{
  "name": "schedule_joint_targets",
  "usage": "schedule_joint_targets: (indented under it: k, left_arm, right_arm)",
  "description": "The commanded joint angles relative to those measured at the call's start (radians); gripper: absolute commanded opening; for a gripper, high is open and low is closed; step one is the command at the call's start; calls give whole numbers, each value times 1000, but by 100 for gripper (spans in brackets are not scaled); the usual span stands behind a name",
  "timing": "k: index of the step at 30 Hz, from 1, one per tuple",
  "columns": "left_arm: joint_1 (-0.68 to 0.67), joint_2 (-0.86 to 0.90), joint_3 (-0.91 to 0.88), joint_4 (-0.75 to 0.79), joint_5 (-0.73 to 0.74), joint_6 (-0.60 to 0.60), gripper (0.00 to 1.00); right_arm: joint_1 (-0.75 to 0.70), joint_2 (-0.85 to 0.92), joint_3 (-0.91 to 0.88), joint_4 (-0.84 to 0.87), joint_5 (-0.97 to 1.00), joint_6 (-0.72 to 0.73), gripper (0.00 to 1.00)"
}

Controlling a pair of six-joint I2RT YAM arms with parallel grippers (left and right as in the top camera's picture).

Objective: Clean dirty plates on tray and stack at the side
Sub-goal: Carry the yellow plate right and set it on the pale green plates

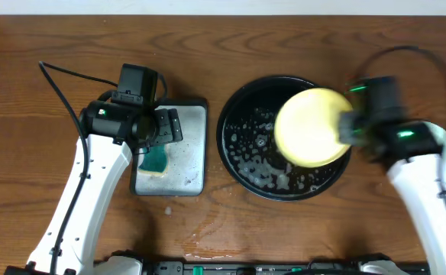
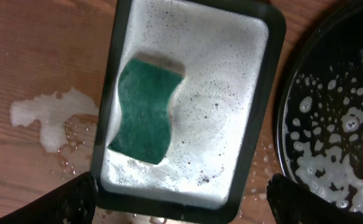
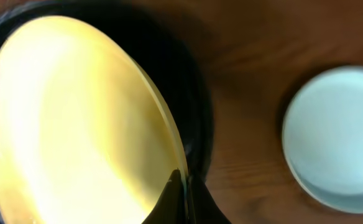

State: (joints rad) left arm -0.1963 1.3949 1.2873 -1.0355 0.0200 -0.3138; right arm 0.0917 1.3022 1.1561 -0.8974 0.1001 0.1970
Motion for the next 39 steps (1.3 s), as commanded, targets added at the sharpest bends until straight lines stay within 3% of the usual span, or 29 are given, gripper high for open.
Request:
schedule_joint_targets:
  k: [1,5,10,17,18,19,21,22,27,30,39]
  left_arm:
    - [5,-3,14,-3,-6,3,88]
    - [5,-3,14,-3,-6,3,88]
    - [5,-3,14,-3,-6,3,88]
    - [5,-3,14,-3,-6,3,88]
    - [5,-3,14,-3,-6,3,88]
    - [5,-3,14,-3,-6,3,88]
    - [5,-3,14,-3,-6,3,88]
    - [5,-3,14,-3,-6,3,88]
    - [5,-3,14,-3,-6,3,88]
    - [5,-3,14,-3,-6,3,88]
    - [5,-3,14,-3,-6,3,88]
  right_arm:
    - [-284,2,3,12,-360,-6,1]
    - [-560,45,1,-1,-403,58,1]
    - [-766,126,0,9,-347,109,1]
    - [-883,285,0,75,-168,146,1]
    - [-890,298,0,77,-169,146,3]
    - [-893,305,0,80,-182,141,13]
    - [-896,307,0,103,-234,92,48]
    - [-896,306,1,111,-250,90,51]
    - [-878,253,8,124,-499,91,50]
    - [-793,143,8,124,-660,89,49]
    - [-388,-128,8,43,-605,-66,52]
